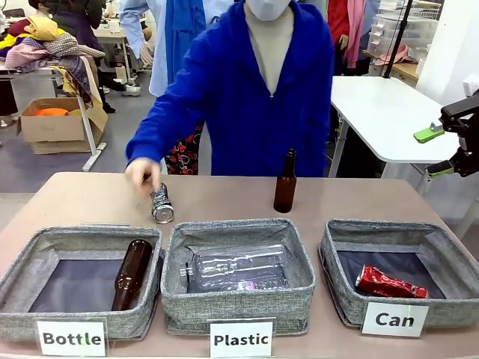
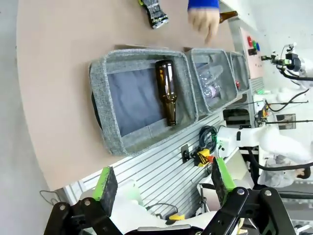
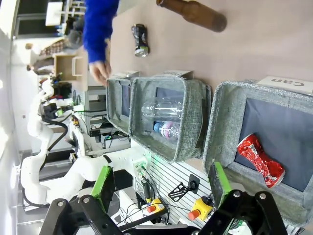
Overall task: Sort the can waste into the basket.
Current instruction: Pick up the can waste from the table and place it in the right Fabric basket.
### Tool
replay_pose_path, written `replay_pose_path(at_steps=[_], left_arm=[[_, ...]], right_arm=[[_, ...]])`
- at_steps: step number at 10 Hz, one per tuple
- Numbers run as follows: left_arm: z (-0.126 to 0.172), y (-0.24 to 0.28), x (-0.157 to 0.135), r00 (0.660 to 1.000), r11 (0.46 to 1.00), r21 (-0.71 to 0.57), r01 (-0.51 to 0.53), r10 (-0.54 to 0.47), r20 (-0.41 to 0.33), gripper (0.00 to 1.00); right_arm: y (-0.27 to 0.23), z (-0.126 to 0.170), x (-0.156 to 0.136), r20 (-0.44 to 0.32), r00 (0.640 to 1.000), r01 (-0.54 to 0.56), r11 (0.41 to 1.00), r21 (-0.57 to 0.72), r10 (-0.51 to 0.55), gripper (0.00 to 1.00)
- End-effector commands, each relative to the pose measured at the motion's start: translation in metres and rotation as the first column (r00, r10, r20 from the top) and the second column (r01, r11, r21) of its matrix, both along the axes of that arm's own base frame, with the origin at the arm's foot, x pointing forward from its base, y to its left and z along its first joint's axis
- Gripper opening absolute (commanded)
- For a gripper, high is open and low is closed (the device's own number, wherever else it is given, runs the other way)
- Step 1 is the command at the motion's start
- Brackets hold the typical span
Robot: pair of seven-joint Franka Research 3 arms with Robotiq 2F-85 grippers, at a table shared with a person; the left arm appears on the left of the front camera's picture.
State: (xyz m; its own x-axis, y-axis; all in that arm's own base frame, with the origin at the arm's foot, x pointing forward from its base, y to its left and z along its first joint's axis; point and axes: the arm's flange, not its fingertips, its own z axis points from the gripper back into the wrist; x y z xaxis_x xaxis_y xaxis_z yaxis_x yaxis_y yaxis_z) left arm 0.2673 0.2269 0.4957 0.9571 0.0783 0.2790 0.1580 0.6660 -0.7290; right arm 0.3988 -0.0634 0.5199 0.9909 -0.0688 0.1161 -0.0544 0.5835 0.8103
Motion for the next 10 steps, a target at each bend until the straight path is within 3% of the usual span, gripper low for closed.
replay_pose_path(at_steps=[1,3,6,8,10], left_arm=[[0.003,-0.008,0.011,1.000,1.000,0.004,0.010,-0.010,0.027,1.00],[0.011,-0.039,0.043,0.999,0.997,0.062,0.041,-0.042,0.009,1.00],[0.013,-0.135,0.141,0.990,0.971,0.207,0.119,-0.101,-0.095,1.00],[0.009,-0.218,0.207,0.979,0.929,0.316,0.193,-0.159,-0.130,1.00],[-0.004,-0.295,0.265,0.949,0.871,0.393,0.296,-0.222,-0.223,1.00]], right_arm=[[-0.002,0.002,-0.001,0.013,1.000,-0.013,1.000,-0.002,0.013,1.00],[-0.002,0.002,-0.001,0.013,1.000,-0.013,1.000,-0.002,0.013,1.00],[-0.002,0.002,-0.001,0.013,1.000,-0.013,1.000,-0.002,0.013,1.00],[-0.002,0.002,-0.001,0.013,1.000,-0.013,1.000,-0.002,0.013,1.00],[-0.002,0.002,-0.001,0.013,1.000,-0.013,1.000,-0.002,0.013,1.00]])
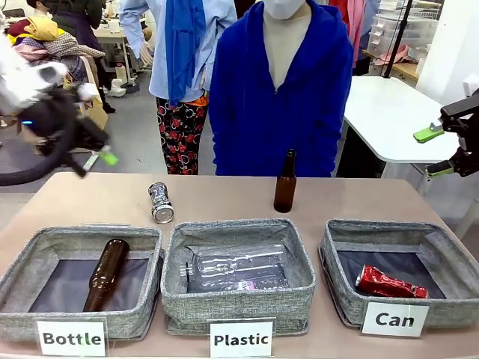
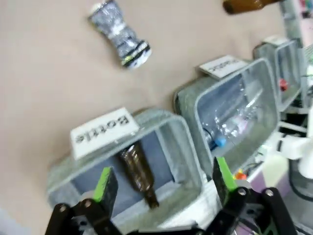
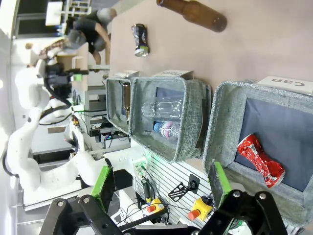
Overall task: Sort the can waste into the basket.
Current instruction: Pick up the can waste from the table and place it in the right Fabric basket.
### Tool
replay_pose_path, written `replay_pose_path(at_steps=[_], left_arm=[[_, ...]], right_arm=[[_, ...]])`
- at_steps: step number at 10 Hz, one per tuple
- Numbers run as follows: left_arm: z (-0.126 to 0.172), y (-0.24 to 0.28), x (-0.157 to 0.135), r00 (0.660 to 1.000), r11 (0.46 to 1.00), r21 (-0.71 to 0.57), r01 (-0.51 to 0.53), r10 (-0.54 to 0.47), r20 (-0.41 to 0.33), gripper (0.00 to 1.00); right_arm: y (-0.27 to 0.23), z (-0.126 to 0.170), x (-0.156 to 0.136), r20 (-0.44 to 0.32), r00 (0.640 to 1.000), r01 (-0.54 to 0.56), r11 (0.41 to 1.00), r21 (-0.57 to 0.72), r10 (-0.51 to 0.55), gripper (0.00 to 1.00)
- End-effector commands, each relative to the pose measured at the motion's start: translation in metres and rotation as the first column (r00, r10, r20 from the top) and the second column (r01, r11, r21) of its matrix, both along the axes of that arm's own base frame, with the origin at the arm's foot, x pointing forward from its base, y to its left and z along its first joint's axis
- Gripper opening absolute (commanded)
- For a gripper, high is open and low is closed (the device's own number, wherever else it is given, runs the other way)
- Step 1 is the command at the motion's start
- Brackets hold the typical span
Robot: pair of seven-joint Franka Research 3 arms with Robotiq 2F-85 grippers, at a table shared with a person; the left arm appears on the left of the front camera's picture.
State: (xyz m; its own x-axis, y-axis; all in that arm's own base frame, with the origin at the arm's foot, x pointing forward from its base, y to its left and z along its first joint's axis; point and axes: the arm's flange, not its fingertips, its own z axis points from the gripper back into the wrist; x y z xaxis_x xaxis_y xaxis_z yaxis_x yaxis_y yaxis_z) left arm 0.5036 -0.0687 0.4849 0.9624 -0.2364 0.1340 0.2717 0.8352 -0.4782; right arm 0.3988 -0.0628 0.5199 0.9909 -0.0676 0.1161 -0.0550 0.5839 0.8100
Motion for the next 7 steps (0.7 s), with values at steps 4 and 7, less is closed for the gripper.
replay_pose_path(at_steps=[4,7], left_arm=[[-0.051,-0.103,0.104,0.992,0.955,0.274,-0.113,0.125,-0.029,1.00],[-0.107,-0.116,0.122,0.977,0.924,0.323,-0.202,0.212,0.004,1.00]], right_arm=[[-0.003,0.002,-0.001,0.013,1.000,-0.012,1.000,-0.001,0.012,1.00],[-0.003,0.002,-0.001,0.013,1.000,-0.012,1.000,-0.001,0.012,1.00]])
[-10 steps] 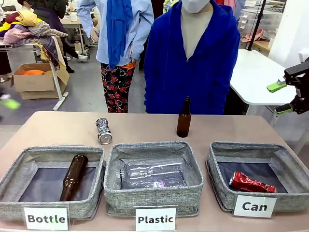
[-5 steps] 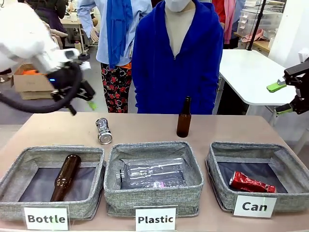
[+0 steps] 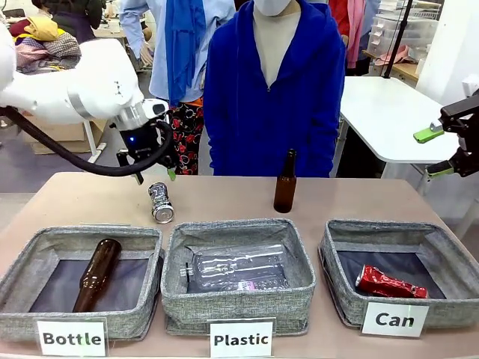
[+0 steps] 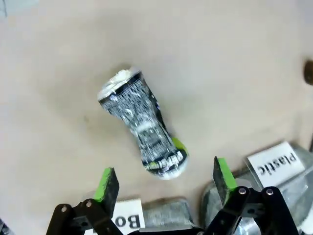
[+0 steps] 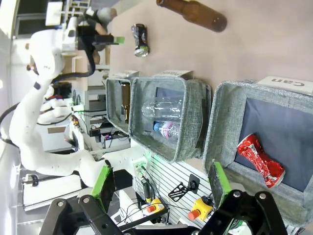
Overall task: Sort the can waste into the basket.
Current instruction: Pick up the can waste from the table and place it in the right Fabric basket.
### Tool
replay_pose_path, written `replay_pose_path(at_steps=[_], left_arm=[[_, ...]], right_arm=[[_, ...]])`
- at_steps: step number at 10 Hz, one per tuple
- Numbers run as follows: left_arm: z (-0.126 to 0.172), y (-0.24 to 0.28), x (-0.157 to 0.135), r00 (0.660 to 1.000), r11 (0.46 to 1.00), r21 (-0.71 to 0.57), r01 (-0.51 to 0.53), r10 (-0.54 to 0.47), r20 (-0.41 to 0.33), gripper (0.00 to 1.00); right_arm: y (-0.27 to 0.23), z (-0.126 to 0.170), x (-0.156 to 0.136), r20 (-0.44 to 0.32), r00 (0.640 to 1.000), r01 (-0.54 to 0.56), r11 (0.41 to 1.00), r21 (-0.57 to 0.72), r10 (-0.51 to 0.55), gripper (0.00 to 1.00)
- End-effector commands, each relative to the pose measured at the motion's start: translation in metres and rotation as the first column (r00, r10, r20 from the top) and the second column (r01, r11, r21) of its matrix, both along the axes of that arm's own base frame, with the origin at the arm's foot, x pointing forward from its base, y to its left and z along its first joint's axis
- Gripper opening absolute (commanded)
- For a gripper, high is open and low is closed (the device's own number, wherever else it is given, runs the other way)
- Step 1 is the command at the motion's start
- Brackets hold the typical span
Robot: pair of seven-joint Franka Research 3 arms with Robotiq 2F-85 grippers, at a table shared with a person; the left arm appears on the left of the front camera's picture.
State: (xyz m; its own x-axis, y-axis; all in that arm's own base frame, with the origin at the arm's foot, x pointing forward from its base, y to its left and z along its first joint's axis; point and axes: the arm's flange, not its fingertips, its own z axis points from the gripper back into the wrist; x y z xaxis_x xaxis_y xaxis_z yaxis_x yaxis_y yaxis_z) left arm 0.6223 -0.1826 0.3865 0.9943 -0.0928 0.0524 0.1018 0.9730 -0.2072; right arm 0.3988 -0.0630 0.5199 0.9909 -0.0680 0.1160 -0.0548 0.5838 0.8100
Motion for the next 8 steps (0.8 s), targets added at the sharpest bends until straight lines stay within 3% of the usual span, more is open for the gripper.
replay_pose_path(at_steps=[1,3,6,7,8], left_arm=[[-0.027,-0.002,0.006,0.998,0.998,0.038,-0.048,0.049,-0.026,1.00],[-0.056,-0.006,0.007,0.995,0.992,0.077,-0.100,0.100,0.005,1.00],[-0.073,-0.008,0.009,0.994,0.991,0.077,-0.111,0.111,0.004,1.00],[-0.074,-0.007,0.009,0.992,0.988,0.084,-0.127,0.127,0.004,0.74],[-0.073,-0.008,0.010,0.990,0.986,0.091,-0.139,0.139,0.000,0.41]], right_arm=[[-0.002,0.002,-0.001,0.013,1.000,-0.012,1.000,-0.002,0.012,1.00],[-0.002,0.002,-0.001,0.013,1.000,-0.012,1.000,-0.002,0.012,1.00],[-0.002,0.002,-0.001,0.013,1.000,-0.012,1.000,-0.002,0.012,1.00],[-0.002,0.002,-0.001,0.013,1.000,-0.012,1.000,-0.002,0.012,1.00],[-0.002,0.002,-0.001,0.013,1.000,-0.012,1.000,-0.002,0.012,1.00]])
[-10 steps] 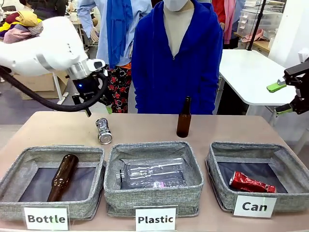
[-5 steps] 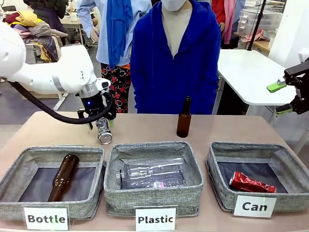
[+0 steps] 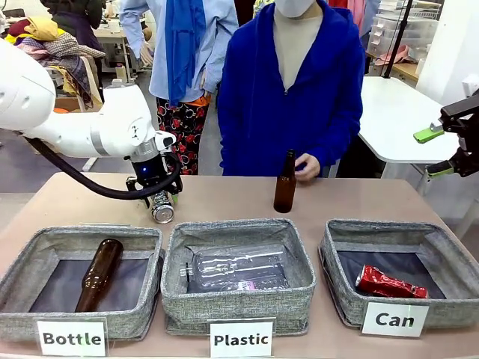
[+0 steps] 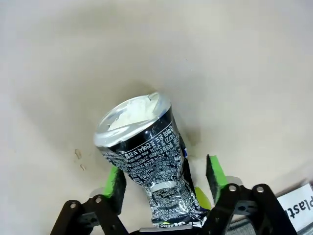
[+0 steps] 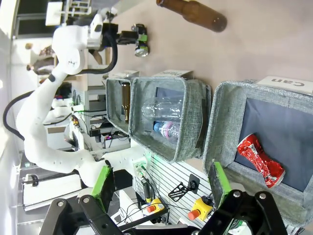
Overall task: Sort the can waste into the basket.
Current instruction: Pick up the can waste from the table and place it in the right Fabric basket.
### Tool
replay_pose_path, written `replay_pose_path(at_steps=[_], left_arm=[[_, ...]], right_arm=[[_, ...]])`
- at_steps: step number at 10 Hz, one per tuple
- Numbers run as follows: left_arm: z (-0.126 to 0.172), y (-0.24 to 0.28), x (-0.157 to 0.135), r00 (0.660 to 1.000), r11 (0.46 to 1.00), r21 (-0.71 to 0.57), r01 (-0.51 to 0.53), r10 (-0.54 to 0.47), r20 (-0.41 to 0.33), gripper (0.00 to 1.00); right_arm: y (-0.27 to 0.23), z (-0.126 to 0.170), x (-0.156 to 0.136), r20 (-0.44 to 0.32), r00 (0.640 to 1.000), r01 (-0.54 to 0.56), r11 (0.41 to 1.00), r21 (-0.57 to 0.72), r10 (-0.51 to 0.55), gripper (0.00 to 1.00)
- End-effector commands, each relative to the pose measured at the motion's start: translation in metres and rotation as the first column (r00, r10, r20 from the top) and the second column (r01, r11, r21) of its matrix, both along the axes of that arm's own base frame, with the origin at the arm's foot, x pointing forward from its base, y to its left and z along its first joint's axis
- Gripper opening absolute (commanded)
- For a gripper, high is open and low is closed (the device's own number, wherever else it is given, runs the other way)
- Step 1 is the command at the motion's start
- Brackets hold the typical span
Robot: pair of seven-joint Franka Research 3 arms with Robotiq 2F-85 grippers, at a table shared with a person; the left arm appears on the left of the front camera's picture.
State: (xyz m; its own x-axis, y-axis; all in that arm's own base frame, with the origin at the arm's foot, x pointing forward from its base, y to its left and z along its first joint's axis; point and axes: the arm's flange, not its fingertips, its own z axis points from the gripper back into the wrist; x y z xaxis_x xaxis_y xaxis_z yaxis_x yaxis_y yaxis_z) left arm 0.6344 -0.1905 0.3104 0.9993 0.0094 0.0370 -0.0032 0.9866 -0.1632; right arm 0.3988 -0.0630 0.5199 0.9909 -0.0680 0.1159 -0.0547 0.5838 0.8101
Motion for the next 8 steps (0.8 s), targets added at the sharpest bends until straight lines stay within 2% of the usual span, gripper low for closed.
replay_pose_path(at_steps=[1,2,4,5,6,8], left_arm=[[0.003,0.000,-0.002,0.999,0.998,0.049,-0.040,0.040,0.007,0.14],[0.003,0.000,-0.002,0.999,0.998,0.053,-0.042,0.041,0.008,0.00],[0.005,0.002,-0.003,0.999,0.997,0.057,-0.047,0.046,0.016,0.00],[0.008,0.006,-0.003,0.999,0.998,0.042,-0.051,0.050,0.018,0.05],[0.012,0.010,-0.003,0.998,0.998,0.033,-0.053,0.052,0.023,0.00],[0.019,0.018,-0.007,0.999,0.999,0.000,-0.046,0.046,0.021,0.00]], right_arm=[[-0.002,0.002,-0.001,0.013,1.000,-0.012,1.000,-0.002,0.012,1.00],[-0.002,0.002,-0.001,0.013,1.000,-0.012,1.000,-0.002,0.012,1.00],[-0.002,0.002,-0.001,0.013,1.000,-0.012,1.000,-0.002,0.012,1.00],[-0.002,0.002,-0.001,0.013,1.000,-0.012,1.000,-0.002,0.012,1.00],[-0.002,0.002,-0.001,0.013,1.000,-0.012,1.000,-0.002,0.012,1.00],[-0.002,0.002,-0.001,0.013,1.000,-0.012,1.000,-0.002,0.012,1.00]])
